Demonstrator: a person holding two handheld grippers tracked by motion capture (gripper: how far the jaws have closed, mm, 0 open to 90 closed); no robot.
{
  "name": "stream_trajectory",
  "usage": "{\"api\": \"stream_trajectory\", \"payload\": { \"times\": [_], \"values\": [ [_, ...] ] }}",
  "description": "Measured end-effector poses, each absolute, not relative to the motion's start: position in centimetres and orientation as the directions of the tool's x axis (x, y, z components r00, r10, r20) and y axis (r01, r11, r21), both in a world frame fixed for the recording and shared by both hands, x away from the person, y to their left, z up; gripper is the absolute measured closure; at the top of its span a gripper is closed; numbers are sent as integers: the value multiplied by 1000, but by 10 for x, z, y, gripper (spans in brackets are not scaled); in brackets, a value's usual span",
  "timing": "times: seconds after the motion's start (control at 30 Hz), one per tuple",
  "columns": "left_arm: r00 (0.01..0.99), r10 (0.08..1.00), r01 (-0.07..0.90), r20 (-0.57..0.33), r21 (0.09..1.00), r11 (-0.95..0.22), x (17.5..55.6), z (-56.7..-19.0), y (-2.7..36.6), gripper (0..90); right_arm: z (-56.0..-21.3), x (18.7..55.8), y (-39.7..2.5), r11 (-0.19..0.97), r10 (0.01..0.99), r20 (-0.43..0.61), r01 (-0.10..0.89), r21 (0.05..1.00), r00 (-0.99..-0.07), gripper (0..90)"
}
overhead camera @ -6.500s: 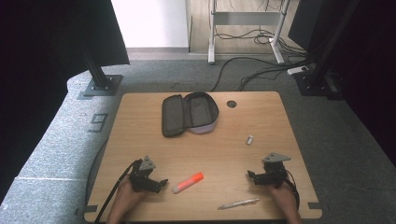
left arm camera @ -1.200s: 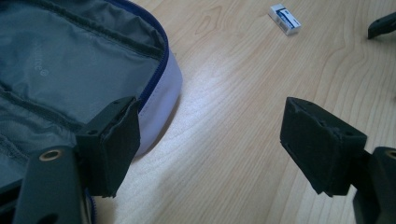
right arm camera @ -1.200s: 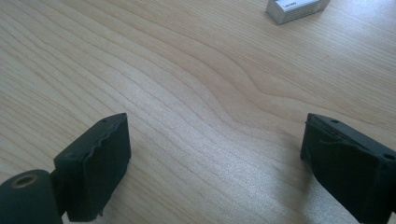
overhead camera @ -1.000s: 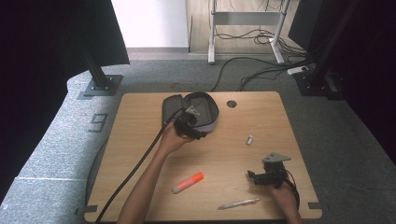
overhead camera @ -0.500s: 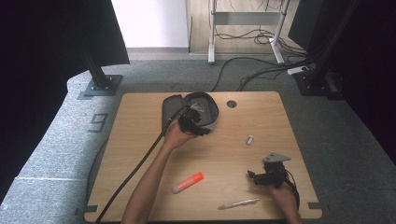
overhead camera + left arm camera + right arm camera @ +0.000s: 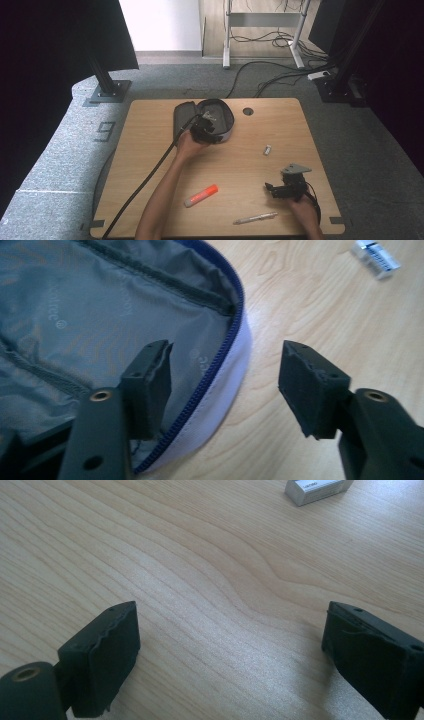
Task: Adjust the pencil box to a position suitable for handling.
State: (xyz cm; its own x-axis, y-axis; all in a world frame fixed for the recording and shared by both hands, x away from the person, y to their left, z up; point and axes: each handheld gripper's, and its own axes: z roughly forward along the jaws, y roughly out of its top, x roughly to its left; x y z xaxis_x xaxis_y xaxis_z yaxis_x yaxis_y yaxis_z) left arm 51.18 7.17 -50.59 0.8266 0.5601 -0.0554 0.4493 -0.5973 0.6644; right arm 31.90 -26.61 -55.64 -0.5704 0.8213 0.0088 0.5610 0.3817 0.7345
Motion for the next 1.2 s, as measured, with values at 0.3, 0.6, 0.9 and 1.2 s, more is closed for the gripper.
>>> {"api": "stream_trajectory", "payload": {
  "times": [0.3, 0.6, 0.9, 1.2],
  "values": [
    [811, 585, 455, -25, 655, -604, 509, -516, 66, 646, -556, 319, -266, 381, 821, 9, 561, 735, -570, 81],
    [826, 563, 438, -31, 664, -606, 504, -515, 66, 832, -556, 319, -266, 379, 823, 11, 564, 734, -568, 81],
    [830, 554, 447, -68, 676, -586, 500, -516, 72, 860, -556, 319, -266, 379, 823, 12, 564, 733, -568, 81],
    [840, 536, 442, -89, 685, -579, 487, -517, 76, 859, -556, 319, -266, 379, 823, 12, 565, 733, -568, 81]
  ]
}}
